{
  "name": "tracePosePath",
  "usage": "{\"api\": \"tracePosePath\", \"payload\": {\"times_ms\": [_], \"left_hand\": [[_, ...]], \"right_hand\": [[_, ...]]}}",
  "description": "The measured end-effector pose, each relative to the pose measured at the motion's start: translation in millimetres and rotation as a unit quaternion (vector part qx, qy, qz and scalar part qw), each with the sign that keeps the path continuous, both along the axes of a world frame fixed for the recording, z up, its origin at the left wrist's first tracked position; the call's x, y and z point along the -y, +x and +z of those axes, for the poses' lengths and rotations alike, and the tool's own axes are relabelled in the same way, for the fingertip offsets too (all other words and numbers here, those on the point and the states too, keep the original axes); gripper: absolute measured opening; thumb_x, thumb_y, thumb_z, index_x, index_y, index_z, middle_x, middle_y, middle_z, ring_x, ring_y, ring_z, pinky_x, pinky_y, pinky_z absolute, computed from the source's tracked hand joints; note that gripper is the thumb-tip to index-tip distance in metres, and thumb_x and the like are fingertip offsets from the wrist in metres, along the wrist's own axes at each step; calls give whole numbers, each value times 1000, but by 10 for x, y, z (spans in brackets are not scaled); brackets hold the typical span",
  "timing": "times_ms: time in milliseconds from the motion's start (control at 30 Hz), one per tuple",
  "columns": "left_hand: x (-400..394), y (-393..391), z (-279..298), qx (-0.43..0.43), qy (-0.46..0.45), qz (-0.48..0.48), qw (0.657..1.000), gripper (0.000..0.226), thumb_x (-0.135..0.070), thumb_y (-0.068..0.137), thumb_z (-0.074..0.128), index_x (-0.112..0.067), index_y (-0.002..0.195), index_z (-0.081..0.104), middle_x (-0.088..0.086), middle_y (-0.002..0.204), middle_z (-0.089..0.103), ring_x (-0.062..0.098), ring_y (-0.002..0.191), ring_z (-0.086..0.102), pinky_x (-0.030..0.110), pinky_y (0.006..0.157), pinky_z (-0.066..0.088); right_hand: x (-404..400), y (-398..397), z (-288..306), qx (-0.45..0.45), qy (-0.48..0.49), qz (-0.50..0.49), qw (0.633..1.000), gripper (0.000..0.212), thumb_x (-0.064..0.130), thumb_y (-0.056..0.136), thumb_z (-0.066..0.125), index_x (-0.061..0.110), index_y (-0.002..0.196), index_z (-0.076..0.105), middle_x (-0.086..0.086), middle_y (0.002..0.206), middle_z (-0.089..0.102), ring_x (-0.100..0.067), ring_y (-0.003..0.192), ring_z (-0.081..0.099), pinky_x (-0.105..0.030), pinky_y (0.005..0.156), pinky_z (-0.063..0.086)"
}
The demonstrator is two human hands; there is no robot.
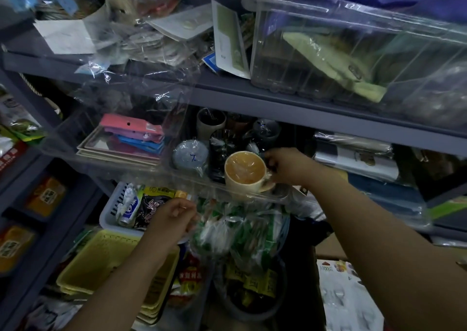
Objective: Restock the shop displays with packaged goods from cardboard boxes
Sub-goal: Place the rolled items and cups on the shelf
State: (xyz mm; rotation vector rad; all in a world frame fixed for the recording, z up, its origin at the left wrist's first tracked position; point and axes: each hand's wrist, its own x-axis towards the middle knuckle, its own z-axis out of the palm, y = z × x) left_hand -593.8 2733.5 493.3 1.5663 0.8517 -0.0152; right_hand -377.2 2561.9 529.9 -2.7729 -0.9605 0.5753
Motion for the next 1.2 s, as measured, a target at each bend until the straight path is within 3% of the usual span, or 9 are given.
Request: {"api": "tracePosePath", "payload": {"times_ms": [100, 200, 333, 433, 767, 833, 933, 1033, 1200], "left_hand": [[6, 12, -16, -4, 3, 3, 1000, 8, -12, 94, 56, -11, 90, 63, 14, 90, 67, 19, 72, 60, 27, 66, 48], [51, 35, -20, -5, -10, 0, 1000, 9, -10, 94, 55, -11, 89, 62, 12, 87, 65, 18, 70, 59, 26, 65, 48], [77, 24, -41, -8, -11, -11, 1000, 8, -11, 94, 55, -11, 92, 63, 10, 87, 65, 19, 73, 60, 28, 69, 49], [79, 8, -63, -9, -14, -4, 1000, 9, -10, 95, 54, -11, 91, 62, 11, 87, 65, 18, 70, 60, 24, 64, 47], [210, 7, -85, -26, -6, -16, 1000, 15, -8, 95, 53, -13, 84, 61, 13, 84, 64, 21, 69, 58, 29, 64, 44], [272, 14, -74, -25, -5, -21, 999, 14, -8, 95, 52, -13, 85, 61, 13, 85, 64, 20, 69, 58, 26, 61, 44], [446, 43, -54, -26, 8, -43, 999, 13, -10, 95, 54, -11, 85, 62, 10, 84, 65, 18, 68, 59, 26, 61, 46], [699, 92, -73, -33, 17, -76, 996, 12, -13, 95, 54, -13, 86, 62, 8, 88, 67, 17, 69, 60, 24, 62, 47], [1262, 120, -234, -60, 11, -136, 989, 11, -10, 96, 52, -10, 90, 62, 7, 85, 64, 19, 71, 59, 25, 62, 46]], "right_hand": [[-37, -57, 92, -72, 113, -9, 991, 75, 29, 80, 74, 25, 145, 37, -8, 138, 42, -20, 116, 50, -26, 97, 41], [-152, -98, -43, -80, 74, -4, 994, 82, 49, 79, 70, 32, 148, 30, -5, 151, 25, -27, 139, 24, -35, 116, 23], [-197, -131, -288, -85, 119, -62, 987, 64, 44, 71, 80, 33, 129, 56, -1, 135, 32, -24, 128, 28, -32, 114, 26], [-149, -160, -388, -82, 159, -92, 980, 90, 38, 68, 83, 34, 144, 36, -6, 137, 33, -27, 131, 32, -40, 113, 30], [-365, -188, -339, -7, 1, -48, 999, 76, 53, 81, 66, 36, 146, 31, -4, 146, 23, -31, 128, 28, -38, 109, 31], [-276, -237, -322, -23, 39, -60, 997, 80, 50, 81, 68, 30, 148, 30, -4, 148, 24, -31, 130, 28, -37, 112, 28], [104, -434, -213, 13, 192, -96, 977, 74, 38, 81, 72, 19, 145, 40, -8, 141, 41, -28, 129, 38, -32, 109, 30], [736, -785, -69, 36, 338, -154, 928, 52, 25, 86, 69, 17, 134, 52, -1, 120, 54, -12, 105, 53, -23, 93, 43], [2217, -1305, -179, 25, 351, -308, 884, 38, 20, 89, 65, 25, 125, 55, 8, 107, 61, -3, 94, 59, -9, 75, 48]]}}
